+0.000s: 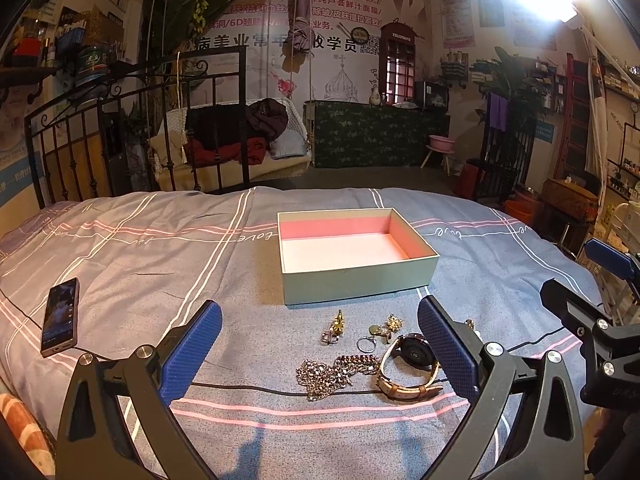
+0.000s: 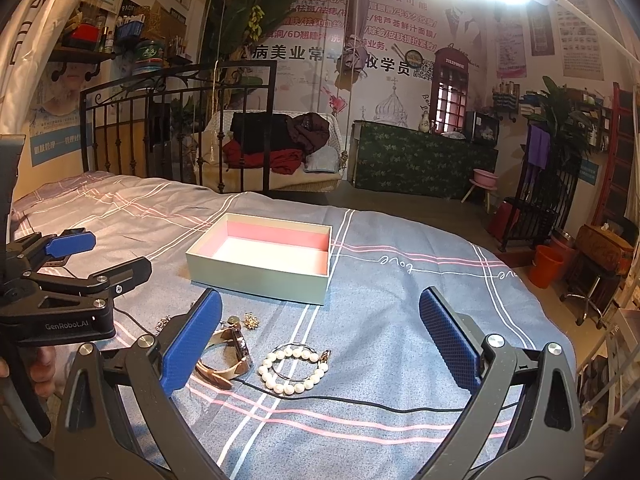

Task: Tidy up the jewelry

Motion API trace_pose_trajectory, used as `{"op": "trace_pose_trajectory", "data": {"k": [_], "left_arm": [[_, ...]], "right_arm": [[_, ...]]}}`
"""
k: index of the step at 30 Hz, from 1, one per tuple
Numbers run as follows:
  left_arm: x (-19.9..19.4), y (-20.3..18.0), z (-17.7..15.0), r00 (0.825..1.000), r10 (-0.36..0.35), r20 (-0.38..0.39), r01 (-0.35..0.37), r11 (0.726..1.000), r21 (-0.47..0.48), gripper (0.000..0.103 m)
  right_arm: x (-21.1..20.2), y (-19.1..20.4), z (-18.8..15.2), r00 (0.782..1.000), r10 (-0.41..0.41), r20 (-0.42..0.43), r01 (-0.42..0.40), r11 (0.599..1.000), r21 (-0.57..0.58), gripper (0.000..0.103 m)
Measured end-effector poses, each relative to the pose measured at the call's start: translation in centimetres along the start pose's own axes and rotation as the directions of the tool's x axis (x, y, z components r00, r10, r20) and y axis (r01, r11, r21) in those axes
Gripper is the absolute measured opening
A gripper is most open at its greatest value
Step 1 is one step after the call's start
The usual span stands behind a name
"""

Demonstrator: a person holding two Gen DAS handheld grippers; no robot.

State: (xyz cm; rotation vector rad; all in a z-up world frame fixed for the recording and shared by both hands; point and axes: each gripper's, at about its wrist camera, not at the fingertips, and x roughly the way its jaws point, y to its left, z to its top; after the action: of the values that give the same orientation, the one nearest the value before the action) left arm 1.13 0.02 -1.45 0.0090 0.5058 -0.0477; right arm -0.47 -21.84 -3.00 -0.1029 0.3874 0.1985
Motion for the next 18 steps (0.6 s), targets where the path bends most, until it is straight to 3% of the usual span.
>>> {"op": "trace_pose_trajectory", "data": {"k": [13,18], "left_arm": [[0.6,0.1,0.0,1.0,0.006,-0.007,-0.005,1.0,0.014,0.097],[1.6,0.3,0.0,0.996,-0.029,-0.08,0.031,0.999,0.021,0.097]], "right_arm": [[0.7,-0.1,0.7,1.0,0.006,-0.027,-0.006,1.0,-0.003,0.097],[1.5,-0.3,1.1,0.996,0.002,-0.094,-0.002,1.0,-0.002,0.097]]}}
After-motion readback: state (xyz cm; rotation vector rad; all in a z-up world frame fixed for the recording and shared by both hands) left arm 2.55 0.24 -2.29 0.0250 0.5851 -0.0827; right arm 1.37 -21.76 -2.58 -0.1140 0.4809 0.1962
